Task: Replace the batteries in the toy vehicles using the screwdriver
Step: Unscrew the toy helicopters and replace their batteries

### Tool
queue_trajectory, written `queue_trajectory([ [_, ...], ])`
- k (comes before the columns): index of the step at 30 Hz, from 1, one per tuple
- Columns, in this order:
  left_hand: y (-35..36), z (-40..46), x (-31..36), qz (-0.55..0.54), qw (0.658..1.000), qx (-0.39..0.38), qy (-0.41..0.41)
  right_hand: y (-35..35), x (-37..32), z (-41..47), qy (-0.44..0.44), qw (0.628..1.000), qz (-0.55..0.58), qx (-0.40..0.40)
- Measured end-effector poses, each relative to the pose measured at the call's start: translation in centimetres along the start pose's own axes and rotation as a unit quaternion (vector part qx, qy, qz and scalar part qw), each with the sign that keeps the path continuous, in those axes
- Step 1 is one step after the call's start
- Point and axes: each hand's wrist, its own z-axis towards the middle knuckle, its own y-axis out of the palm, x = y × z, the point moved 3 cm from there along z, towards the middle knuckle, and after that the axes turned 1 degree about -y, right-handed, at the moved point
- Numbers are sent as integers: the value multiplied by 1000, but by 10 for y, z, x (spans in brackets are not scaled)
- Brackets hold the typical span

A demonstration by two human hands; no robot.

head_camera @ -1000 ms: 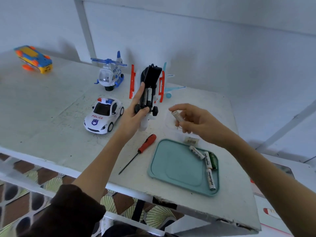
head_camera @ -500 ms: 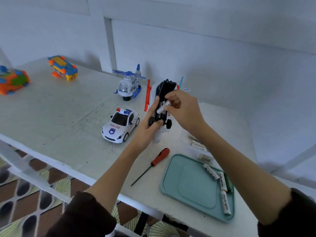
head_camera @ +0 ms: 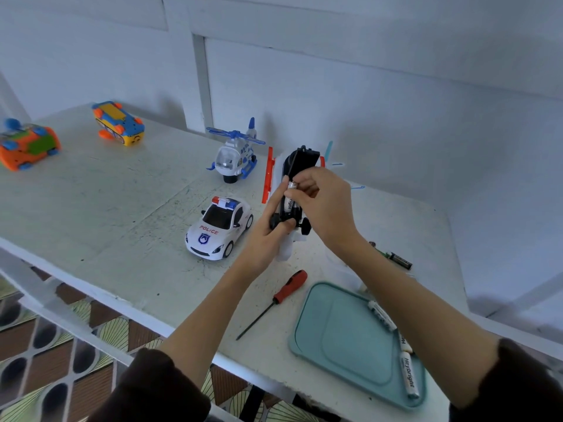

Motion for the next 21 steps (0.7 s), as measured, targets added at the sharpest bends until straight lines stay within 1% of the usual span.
queue_trajectory([
  [4,-1,0,-2,-24,1000,4,7,2,7,2,-70,995,-63,-31],
  [9,-1,1,-2,-23,1000,5,14,3,10,2,-119,987,-87,-68],
  [12,0,0,-2,-17,1000,0,15,5,13,2,-147,976,-129,-99],
  [17,-2,0,-1,-26,1000,10,6,4,13,6,-149,969,-141,-139],
  [21,-3,-1,1,-26,1000,10,-1,-7,14,4,-120,983,-107,-91],
])
